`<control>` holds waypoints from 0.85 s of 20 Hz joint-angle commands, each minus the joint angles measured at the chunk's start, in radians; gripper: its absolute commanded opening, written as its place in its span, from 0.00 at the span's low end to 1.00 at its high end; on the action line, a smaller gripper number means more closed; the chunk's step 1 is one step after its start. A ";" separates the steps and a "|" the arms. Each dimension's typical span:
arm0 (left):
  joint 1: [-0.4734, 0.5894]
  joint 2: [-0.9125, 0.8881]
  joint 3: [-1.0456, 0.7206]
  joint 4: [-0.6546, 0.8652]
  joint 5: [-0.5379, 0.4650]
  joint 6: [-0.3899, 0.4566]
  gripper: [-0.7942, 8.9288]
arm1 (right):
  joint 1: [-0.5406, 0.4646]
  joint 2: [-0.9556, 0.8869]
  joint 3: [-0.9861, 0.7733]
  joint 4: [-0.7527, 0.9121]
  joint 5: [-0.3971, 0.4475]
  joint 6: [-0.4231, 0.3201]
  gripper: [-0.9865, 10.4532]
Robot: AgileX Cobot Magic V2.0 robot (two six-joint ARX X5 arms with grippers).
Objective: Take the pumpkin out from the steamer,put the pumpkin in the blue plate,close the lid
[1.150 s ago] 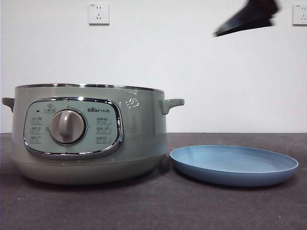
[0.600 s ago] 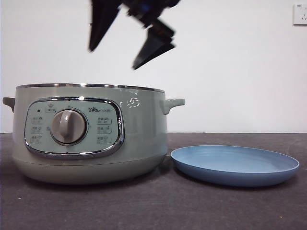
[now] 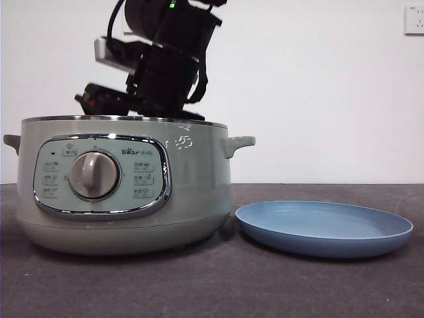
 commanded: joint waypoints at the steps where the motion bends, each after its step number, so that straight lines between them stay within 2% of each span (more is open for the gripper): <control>1: 0.000 -0.012 0.009 0.044 -0.003 0.009 0.07 | 0.003 0.013 0.001 0.014 0.004 -0.011 0.61; 2: 0.000 -0.012 0.009 0.042 -0.003 0.009 0.07 | 0.006 0.013 0.001 0.024 0.004 -0.005 0.56; 4: 0.000 -0.012 0.009 0.042 -0.003 0.009 0.07 | 0.008 0.006 0.001 0.033 0.005 0.006 0.20; 5: 0.000 -0.012 0.009 0.042 -0.003 0.009 0.07 | 0.008 -0.001 0.001 0.035 0.003 0.006 0.06; 9: 0.000 -0.011 0.009 0.044 0.007 0.009 0.07 | 0.011 -0.092 0.010 0.010 0.003 0.028 0.08; 12: 0.000 -0.011 0.009 0.054 0.009 0.009 0.07 | 0.002 -0.247 0.010 -0.103 0.014 0.034 0.08; 14: 0.000 -0.011 0.009 0.081 0.013 0.009 0.07 | -0.024 -0.350 0.010 -0.227 0.142 0.044 0.08; 17: 0.000 -0.011 0.009 0.101 0.032 0.009 0.07 | -0.090 -0.433 0.001 -0.398 0.270 0.139 0.08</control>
